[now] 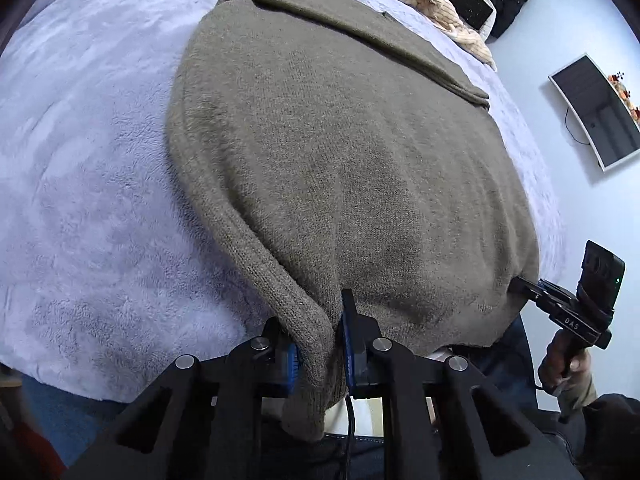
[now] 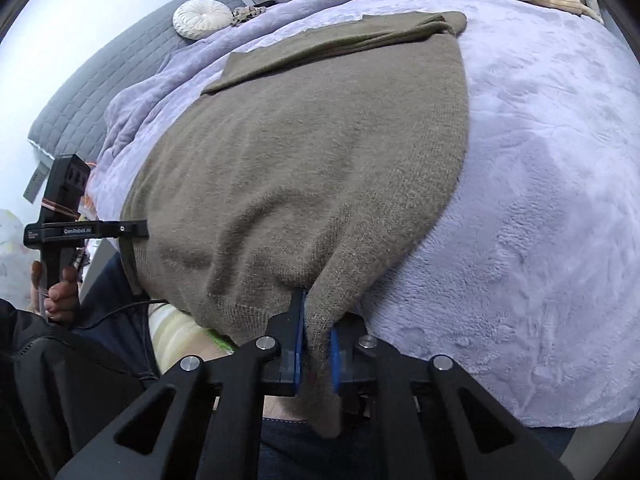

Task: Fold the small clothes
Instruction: 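Lift the hem with both tools and fold it toward the collar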

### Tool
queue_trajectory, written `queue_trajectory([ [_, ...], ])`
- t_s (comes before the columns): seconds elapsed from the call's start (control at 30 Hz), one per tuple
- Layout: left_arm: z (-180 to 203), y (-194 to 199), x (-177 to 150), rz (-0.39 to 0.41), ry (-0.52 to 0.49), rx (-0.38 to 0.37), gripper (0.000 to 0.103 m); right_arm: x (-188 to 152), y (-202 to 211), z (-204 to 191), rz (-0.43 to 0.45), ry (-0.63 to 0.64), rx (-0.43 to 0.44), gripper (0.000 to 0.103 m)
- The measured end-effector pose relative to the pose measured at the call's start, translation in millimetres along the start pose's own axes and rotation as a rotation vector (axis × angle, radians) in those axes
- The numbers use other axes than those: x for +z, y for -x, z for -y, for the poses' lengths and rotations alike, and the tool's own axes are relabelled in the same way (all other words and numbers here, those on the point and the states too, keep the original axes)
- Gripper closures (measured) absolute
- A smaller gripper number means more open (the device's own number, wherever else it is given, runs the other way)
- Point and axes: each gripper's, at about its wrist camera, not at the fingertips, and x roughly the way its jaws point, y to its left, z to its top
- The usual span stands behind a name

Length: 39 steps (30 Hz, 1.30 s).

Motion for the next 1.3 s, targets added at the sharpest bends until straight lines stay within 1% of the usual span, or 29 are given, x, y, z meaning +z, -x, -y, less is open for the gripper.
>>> queue_trajectory([
  [0.1, 1.6, 6.1, -1.6, 0.022, -0.004, -0.012, 0.087, 4.7, 13.6, 4.8, 0.049, -0.051, 0.061, 0.093],
  [0.17, -6.4, 15.8, -5.5, 0.041, 0.0, -0.051, 0.087, 8.2, 25.5, 7.0, 0.086, -0.065, 0.1, 0.093],
  [0.2, -10.7, 15.4, -5.8, 0.037, 0.01, -0.064, 0.086, 9.5, 30.0, 7.4, 0.101, -0.064, 0.109, 0.093],
  [0.23, -14.0, 10.8, -5.7, 0.02, 0.022, -0.051, 0.086, 11.6, 33.4, 7.9, 0.115, -0.063, 0.111, 0.093],
  [0.27, -21.1, 10.2, -8.0, 0.001, 0.031, -0.052, 0.085, 13.0, 32.9, 8.9, 0.112, -0.06, 0.105, 0.093],
  [0.3, -26.0, 7.6, -8.4, -0.015, 0.048, -0.062, 0.077, 13.8, 28.5, 9.5, 0.09, -0.053, 0.099, 0.092],
  [0.33, -29.6, 7.5, -8.8, -0.021, 0.06, -0.078, 0.077, 13.6, 21.8, 9.8, 0.059, -0.047, 0.09, 0.089],
  [0.43, -40.2, 11.2, -12.4, -0.021, 0.085, -0.114, 0.077, 11.8, 4.3, 7.6, -0.008, -0.027, 0.053, 0.088],
  [0.5, -46.3, 13.5, -15.3, -0.018, 0.102, -0.131, 0.077, 10.5, -0.1, 7.9, -0.027, -0.02, 0.045, 0.086],
  [0.53, -50.4, 15.5, -17.0, -0.016, 0.111, -0.143, 0.077, 9.9, -0.5, 8.9, -0.023, -0.026, 0.053, 0.08],
  [0.57, -52.5, 16.1, -17.8, -0.017, 0.118, -0.151, 0.077, 9.6, -1.4, 10.8, -0.02, -0.036, 0.067, 0.069],
  [0.63, -55.9, 16.4, -18.8, -0.013, 0.132, -0.171, 0.077, 8.2, -2.0, 12.7, -0.016, -0.053, 0.106, 0.056],
  [0.67, -57.6, 16.2, -18.8, -0.01, 0.139, -0.177, 0.077, 7.6, -3.4, 11.8, -0.013, -0.048, 0.109, 0.053],
  [0.7, -58.0, 16.6, -18.9, -0.009, 0.131, -0.176, 0.08, 7.0, -4.2, 10.4, -0.01, -0.042, 0.105, 0.053],
  [0.73, -54.8, 18.5, -18.8, -0.008, 0.111, -0.161, 0.087, 6.7, -6.0, 8.5, -0.006, -0.035, 0.092, 0.055],
  [0.77, -47.5, 24.0, -19.6, 0.001, 0.075, -0.143, 0.09, 6.2, -8.0, 7.2, -0.006, -0.028, 0.081, 0.075],
  [0.8, -39.5, 31.4, -20.5, 0.02, 0.039, -0.12, 0.09, 6.7, -9.2, 5.0, -0.007, -0.018, 0.065, 0.091],
  [0.83, -31.3, 40.8, -21.9, 0.042, 0.002, -0.108, 0.09, 7.7, -8.2, 5.6, -0.011, -0.024, 0.075, 0.093],
  [0.93, -14.3, 75.8, -24.9, 0.14, -0.078, -0.131, 0.09, 9.8, 10.2, 7.8, 0.043, -0.051, 0.128, 0.094],
  [0.97, -11.6, 80.8, -22.8, 0.155, -0.087, -0.136, 0.09, 11.2, 18.1, 8.3, 0.066, -0.061, 0.146, 0.094],
  [1.03, -14.2, 90.1, -17.5, 0.173, -0.084, -0.158, 0.09, 15.9, 32.9, 11.2, 0.117, -0.092, 0.188, 0.094],
  [1.13, -13.9, 99.7, -9.8, 0.19, -0.09, -0.181, 0.09, 25.5, 48.7, 15.5, 0.179, -0.128, 0.226, 0.094],
  [1.27, -14.5, 121.2, 2.3, 0.254, -0.078, -0.255, 0.09, 38.9, 71.8, 22.2, 0.265, -0.165, 0.274, 0.094],
  [1.3, -10.6, 118.9, 9.2, 0.264, -0.064, -0.271, 0.09, 42.1, 76.5, 22.9, 0.282, -0.174, 0.286, 0.094],
])
